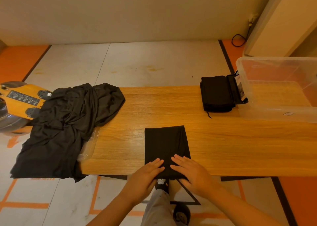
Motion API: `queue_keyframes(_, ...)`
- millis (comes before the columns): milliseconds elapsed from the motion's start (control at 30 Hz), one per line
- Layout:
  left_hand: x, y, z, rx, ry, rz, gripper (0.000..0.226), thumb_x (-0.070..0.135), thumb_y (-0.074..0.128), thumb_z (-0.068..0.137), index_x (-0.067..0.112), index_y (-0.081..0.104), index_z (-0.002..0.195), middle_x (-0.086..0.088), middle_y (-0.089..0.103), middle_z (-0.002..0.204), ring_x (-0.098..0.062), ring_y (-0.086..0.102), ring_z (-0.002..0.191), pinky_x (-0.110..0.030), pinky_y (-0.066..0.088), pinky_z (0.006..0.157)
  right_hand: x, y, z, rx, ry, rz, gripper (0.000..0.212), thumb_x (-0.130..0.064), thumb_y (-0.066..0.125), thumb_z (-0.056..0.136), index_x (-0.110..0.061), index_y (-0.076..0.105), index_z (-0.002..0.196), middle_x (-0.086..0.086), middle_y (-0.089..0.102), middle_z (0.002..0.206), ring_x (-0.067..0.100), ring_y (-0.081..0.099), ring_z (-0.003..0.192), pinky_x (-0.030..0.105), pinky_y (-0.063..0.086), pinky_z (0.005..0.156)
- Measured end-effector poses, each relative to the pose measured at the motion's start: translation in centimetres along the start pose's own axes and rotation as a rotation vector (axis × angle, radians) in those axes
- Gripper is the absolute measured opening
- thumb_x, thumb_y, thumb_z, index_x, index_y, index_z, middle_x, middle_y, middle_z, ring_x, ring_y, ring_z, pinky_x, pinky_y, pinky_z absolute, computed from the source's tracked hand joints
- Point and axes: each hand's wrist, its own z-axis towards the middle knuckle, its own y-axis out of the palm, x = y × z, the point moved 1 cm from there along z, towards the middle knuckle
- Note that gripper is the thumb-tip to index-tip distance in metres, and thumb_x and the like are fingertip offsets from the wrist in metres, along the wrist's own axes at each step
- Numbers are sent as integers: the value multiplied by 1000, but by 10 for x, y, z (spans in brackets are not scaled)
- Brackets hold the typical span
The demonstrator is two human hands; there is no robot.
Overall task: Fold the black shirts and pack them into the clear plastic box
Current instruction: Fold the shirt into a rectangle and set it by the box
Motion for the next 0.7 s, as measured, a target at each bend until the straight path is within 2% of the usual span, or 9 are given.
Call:
queue_keyframes(67,0,-13,6,42,-133,-155,35,29,47,98,33,55,131,25,43,137,14,35,125,-4,27,104,0,-18,9,-38,102,137,43,-32,60,91,-29,54,133,-9,49,143,6,41,134,29,35,112)
queue_keyframes(100,0,-20,11,62,-187,-210,29,27,50,98,34,57,126,25,51,128,13,45,116,-3,33,97,1,-26,14,-44,154,195,37,-33,55,94,-31,55,131,-10,55,136,4,50,125,26,40,107)
queue_keyframes(167,-1,-35,20,117,-283,-341,17,23,53,98,32,63,109,19,65,102,6,59,95,-10,45,80,3,-44,27,-48,245,288,20,-33,53,95,-35,61,114,-12,66,105,0,60,93,26,52,88)
queue_keyframes(233,-5,-47,32,179,-362,-467,11,22,56,97,29,65,99,15,66,89,4,60,90,-11,47,73,8,-59,38,-38,323,393,10,-30,55,95,-35,61,101,-12,64,89,0,60,81,25,54,76)
queue_keyframes(300,-10,-54,43,199,-396,-529,10,22,57,96,31,63,94,14,66,88,4,61,88,-12,48,71,14,-69,50,-13,379,525,9,-28,57,95,-34,61,99,-13,63,91,0,60,84,20,52,74)
queue_keyframes(367,-17,-60,57,216,-425,-586,9,24,57,96,31,63,94,13,66,89,4,61,86,-15,50,71,22,-75,61,10,423,681,8,-26,58,94,-30,62,100,-12,63,97,2,60,92,20,52,78)
queue_keyframes(467,-28,-67,80,227,-468,-625,9,26,57,96,24,65,92,7,67,87,-2,62,82,-22,51,69,35,-78,79,-1,520,883,11,-23,59,94,-18,65,101,2,67,102,13,64,97,37,55,88)
queue_keyframes(533,-35,-68,95,211,-498,-585,14,27,57,96,19,64,88,3,66,84,-9,62,79,-28,50,67,44,-77,91,-13,581,885,16,-25,59,94,-14,66,103,5,67,103,17,64,98,42,54,90)
queue_keyframes(700,-54,-56,116,194,-607,-530,18,31,56,97,15,61,90,0,66,84,-14,63,80,-35,51,67,57,-66,117,-40,702,726,25,-33,58,94,-12,63,107,4,65,105,20,62,100,41,54,88)
